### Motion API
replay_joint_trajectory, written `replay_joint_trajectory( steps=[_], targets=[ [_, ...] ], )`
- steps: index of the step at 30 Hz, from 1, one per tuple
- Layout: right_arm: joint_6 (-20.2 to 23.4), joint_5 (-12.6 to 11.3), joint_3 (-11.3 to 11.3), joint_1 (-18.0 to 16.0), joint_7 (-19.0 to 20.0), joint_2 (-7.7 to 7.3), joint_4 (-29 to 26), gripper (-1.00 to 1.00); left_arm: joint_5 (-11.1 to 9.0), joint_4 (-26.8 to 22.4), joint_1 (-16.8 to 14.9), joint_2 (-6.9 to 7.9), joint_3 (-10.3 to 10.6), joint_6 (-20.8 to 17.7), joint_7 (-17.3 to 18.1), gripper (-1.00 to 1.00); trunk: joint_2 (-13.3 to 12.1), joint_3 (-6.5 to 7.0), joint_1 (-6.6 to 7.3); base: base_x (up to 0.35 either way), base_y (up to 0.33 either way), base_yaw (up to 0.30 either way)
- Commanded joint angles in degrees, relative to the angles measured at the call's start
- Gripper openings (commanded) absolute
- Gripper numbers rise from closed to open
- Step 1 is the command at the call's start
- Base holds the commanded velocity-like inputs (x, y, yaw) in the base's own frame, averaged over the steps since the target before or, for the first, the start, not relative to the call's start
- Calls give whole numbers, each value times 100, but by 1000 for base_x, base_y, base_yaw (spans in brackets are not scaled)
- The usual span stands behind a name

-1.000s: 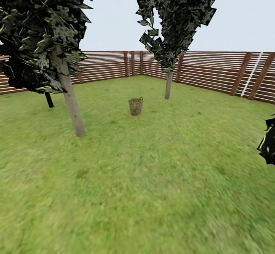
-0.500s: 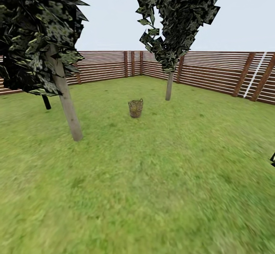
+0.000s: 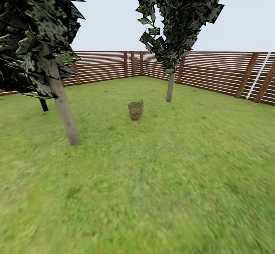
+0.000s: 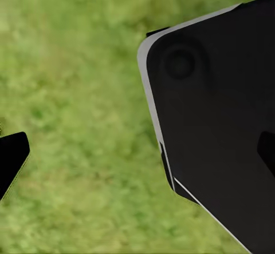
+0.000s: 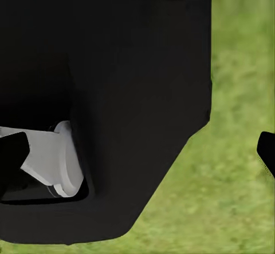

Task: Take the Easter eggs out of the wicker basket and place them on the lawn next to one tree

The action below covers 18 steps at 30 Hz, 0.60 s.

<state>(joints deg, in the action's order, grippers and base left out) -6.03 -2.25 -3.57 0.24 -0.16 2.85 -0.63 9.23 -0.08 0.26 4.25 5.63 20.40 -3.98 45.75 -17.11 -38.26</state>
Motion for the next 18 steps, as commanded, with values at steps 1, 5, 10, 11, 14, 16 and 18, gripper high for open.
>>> replay_joint_trajectory(
  steps=[1, 5, 10, 11, 14, 16, 18],
  targets=[
    [-15, -23, -32, 2, -2, 5, -8, 100, 35, -1, 0, 0, 44, 17, -42, 100, 3, -4, -5, 340, 0, 0],
    [-15, -22, -31, 2, 1, 11, -9, 100, 35, -1, 0, -2, 44, 17, -42, 100, 3, -4, -5, 340, 0, 0],
    [-15, -22, -37, 2, 1, 14, -8, 100, 35, -1, 0, -3, 44, 17, -42, 100, 3, -4, -5, 340, 0, 0],
    [-14, -22, -37, 2, 0, 14, -8, 100, 35, -1, 0, -3, 44, 17, -42, 100, 3, -4, -5, 340, 0, 0],
    [-16, -22, -42, 2, -1, 14, -8, 100, 35, -1, 0, -3, 44, 17, -42, 100, 3, -4, -5, 340, 0, 0],
    [-18, -22, -48, 2, -1, 14, -8, 100, 35, -1, 0, -3, 44, 17, -42, 100, 3, -4, -5, 340, 0, 0],
    [-19, -22, -48, 2, -1, 14, -8, 100, 35, -1, 0, -3, 44, 17, -42, 100, 3, -4, -5, 340, 0, 0]
  ],
)
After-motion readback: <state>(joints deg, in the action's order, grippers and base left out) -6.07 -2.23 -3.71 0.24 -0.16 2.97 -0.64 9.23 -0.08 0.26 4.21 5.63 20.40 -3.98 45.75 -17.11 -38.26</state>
